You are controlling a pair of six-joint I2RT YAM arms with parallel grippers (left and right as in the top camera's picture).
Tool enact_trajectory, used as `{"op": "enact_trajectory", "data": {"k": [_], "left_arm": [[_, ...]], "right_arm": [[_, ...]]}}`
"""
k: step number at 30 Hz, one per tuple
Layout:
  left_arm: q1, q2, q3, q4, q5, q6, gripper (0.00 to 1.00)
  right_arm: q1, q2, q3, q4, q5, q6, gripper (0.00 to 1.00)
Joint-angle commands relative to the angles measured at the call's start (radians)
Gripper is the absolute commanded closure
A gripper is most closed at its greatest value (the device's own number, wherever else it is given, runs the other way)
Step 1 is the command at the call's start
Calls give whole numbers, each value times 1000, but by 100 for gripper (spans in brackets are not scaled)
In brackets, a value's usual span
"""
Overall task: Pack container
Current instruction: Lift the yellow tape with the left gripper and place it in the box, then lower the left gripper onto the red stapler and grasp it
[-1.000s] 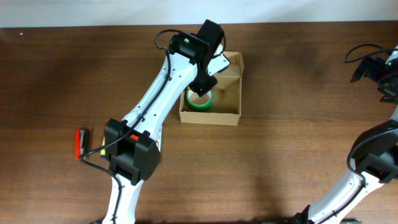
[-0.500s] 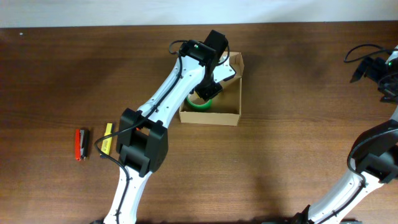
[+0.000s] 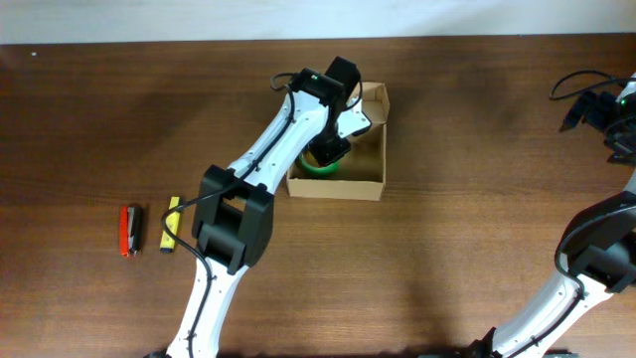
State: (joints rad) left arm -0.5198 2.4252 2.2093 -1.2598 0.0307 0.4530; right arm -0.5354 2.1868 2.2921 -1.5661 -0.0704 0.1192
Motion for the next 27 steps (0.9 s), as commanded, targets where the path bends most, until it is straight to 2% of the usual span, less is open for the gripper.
{"op": "enact_trajectory", "data": {"k": [1,8,9,10,11,12,16,20,22,24,26,27], "left_arm": [[8,23,-3,-5,-1,8,63],[8,-28,3,-4,-48,5,62],[8,-44,5,-4,-58,5,65],[8,-54,5,-4,-58,5,75],[8,-65,5,-5,-71,-4,90],[8,-73,5,-5,-88,-14,98],[6,-125,5,-24,-95,-18,98],[3,-295,5,-54,-204,-63,98],[27,-438,3,-55,-329,-118,93],[95,-545,-30,-51,-350,-156,85],[218,-672,-166,-37,-357,-210,65],[264,-718,-237,-27,-354,-230,50]], "right_arm": [[-3,-38,0,0,-5,-8,1],[-3,-38,0,0,-5,-7,1],[-3,-38,0,0,-5,-7,0],[-3,-38,0,0,-5,-8,1],[-3,-38,0,0,-5,-8,1],[-3,-38,0,0,-5,-8,0],[-3,-38,0,0,-5,-7,1],[-3,-38,0,0,-5,-7,1],[-3,-38,0,0,-5,-8,1],[-3,-38,0,0,-5,-8,1],[-3,-38,0,0,-5,-8,1],[-3,-38,0,0,-5,-7,1]]}}
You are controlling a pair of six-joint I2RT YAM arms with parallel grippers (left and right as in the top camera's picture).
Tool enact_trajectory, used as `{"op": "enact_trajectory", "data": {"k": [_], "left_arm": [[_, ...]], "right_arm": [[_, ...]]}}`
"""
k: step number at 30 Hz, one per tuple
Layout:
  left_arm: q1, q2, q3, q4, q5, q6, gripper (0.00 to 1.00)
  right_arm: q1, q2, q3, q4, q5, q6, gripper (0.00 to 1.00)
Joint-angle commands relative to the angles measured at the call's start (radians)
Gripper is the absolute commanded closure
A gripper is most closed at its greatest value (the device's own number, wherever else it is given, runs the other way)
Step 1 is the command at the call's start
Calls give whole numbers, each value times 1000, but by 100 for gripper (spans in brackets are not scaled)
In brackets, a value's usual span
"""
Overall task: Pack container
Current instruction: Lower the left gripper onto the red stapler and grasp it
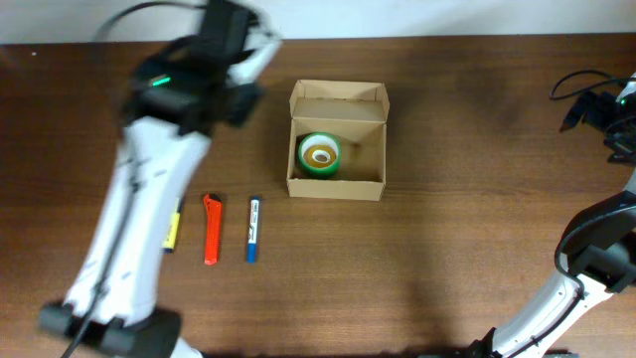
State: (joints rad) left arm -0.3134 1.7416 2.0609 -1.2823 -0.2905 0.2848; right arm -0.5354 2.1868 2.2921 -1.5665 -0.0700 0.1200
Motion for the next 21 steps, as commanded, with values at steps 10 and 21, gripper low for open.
{"op": "enact_trajectory", "data": {"k": [10,21], "left_arm": [[554,-270,-811,130,176,-69,34],[795,4,-911,341,247,58,17]], "right_arm": [[-3,-38,0,0,-5,-8,1],[-3,-38,-1,1,-5,-8,1]]}}
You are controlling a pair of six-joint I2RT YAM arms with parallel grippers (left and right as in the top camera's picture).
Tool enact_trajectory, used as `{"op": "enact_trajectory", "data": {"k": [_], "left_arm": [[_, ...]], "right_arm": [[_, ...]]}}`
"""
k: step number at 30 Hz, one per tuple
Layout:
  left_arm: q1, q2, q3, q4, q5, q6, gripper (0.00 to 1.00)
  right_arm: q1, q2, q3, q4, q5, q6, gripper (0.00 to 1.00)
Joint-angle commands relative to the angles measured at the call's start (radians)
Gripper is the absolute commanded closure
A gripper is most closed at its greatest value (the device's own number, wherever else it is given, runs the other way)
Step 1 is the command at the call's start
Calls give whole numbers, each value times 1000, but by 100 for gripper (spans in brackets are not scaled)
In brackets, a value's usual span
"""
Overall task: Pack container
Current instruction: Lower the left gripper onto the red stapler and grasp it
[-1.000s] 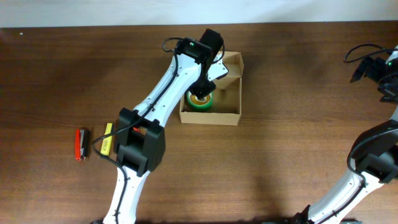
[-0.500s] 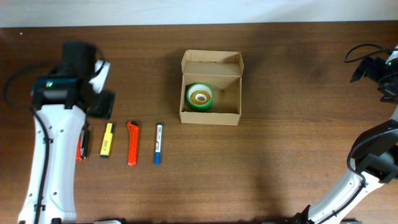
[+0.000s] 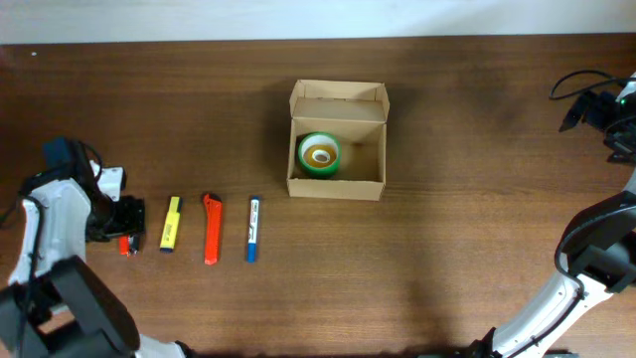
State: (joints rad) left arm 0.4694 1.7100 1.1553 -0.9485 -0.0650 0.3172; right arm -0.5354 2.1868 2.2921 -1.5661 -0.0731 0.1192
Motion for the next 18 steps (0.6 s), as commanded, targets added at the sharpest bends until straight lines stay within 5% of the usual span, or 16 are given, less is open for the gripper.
{"op": "enact_trajectory", "data": {"k": [1,9,11,12,16,18], "left_arm": [[14,58,-5,19,21,26,14],[14,189,-5,126,18,82,14],[14,208,-5,131,18,82,21],[14,211,-5,136,19,82,30],[14,212,-5,153,18,81,96],[13,212,2,152,46,77,98]], "right_arm": [[-3,-38,0,0,-2,-7,1],[-3,-38,0,0,-2,-7,1],[-3,-38,0,0,-2,-7,1],[-3,-38,0,0,-2,-7,1],[-3,-38,0,0,-2,-7,1],[-3,-38,0,0,-2,-7,1]]}}
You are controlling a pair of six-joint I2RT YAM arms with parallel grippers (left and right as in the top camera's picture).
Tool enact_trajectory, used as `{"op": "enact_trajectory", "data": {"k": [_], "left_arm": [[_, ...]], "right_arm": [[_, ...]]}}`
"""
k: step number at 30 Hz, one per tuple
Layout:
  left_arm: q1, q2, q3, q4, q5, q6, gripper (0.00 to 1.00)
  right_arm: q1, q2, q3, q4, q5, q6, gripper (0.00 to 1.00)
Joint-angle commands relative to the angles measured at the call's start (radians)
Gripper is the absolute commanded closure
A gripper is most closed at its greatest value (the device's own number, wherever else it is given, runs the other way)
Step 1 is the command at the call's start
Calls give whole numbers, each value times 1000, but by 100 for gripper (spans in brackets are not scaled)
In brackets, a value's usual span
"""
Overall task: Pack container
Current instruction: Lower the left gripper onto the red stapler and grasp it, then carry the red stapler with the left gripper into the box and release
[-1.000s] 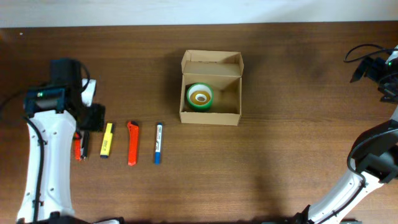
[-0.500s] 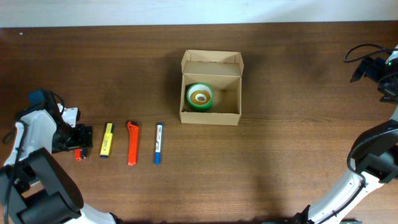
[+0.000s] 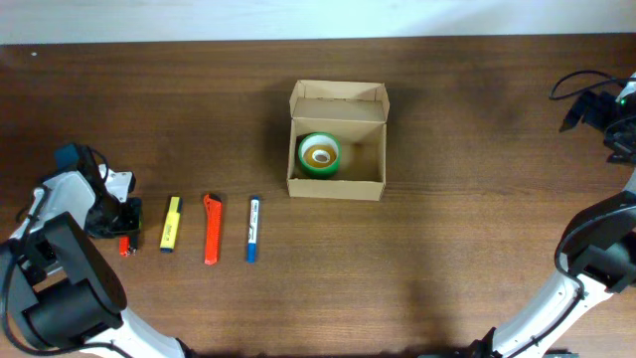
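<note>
An open cardboard box (image 3: 338,179) stands at the table's middle back, with a green tape roll (image 3: 319,154) lying in its left half. Far to the left, my left gripper (image 3: 121,217) is low over a small red-and-black tool (image 3: 124,245), whose end shows just below the fingers. Whether the jaws are open or shut is hidden from above. A yellow highlighter (image 3: 171,224), an orange utility knife (image 3: 211,229) and a blue marker (image 3: 252,229) lie in a row to its right. My right gripper (image 3: 594,107) stays at the far right edge.
Black cables lie around the right arm (image 3: 596,249) at the table's right edge. The left arm (image 3: 60,268) folds along the left edge. Bare brown tabletop (image 3: 447,249) lies between the box and the right arm.
The left gripper stays over the small red-and-black tool at the far left. The arm behind it has shifted slightly. The box, the roll and the row of items have not moved.
My left gripper was first down in the box at the green tape roll. Then it was clear of the box at the upper left, with the roll left inside. After that it was at the far left over the red-and-black tool, where it is now.
</note>
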State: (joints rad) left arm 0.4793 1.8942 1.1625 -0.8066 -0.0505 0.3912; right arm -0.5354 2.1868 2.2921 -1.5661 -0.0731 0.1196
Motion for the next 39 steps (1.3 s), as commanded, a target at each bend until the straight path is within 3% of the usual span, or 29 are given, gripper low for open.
{"op": "enact_trajectory", "data": {"k": [1,8,13,15,18,25,39], "left_arm": [[3,28,11,4,68,3,98],[-33,28,504,-348,153,-8,98],[-276,28,836,-592,184,153,98],[-421,28,904,-626,111,195,98],[-646,28,922,-597,-6,267,99],[-980,39,922,-493,62,547,99],[-1015,342,920,-470,92,636,99]], "right_arm": [[-3,-38,0,0,-2,-8,1],[-3,-38,0,0,-2,-8,1],[-3,-38,0,0,-2,-8,1],[-3,-38,0,0,-2,-8,1],[-3,-38,0,0,-2,-8,1],[-3,-38,-1,0,-2,-8,1],[-3,-38,0,0,-2,-8,0]]}}
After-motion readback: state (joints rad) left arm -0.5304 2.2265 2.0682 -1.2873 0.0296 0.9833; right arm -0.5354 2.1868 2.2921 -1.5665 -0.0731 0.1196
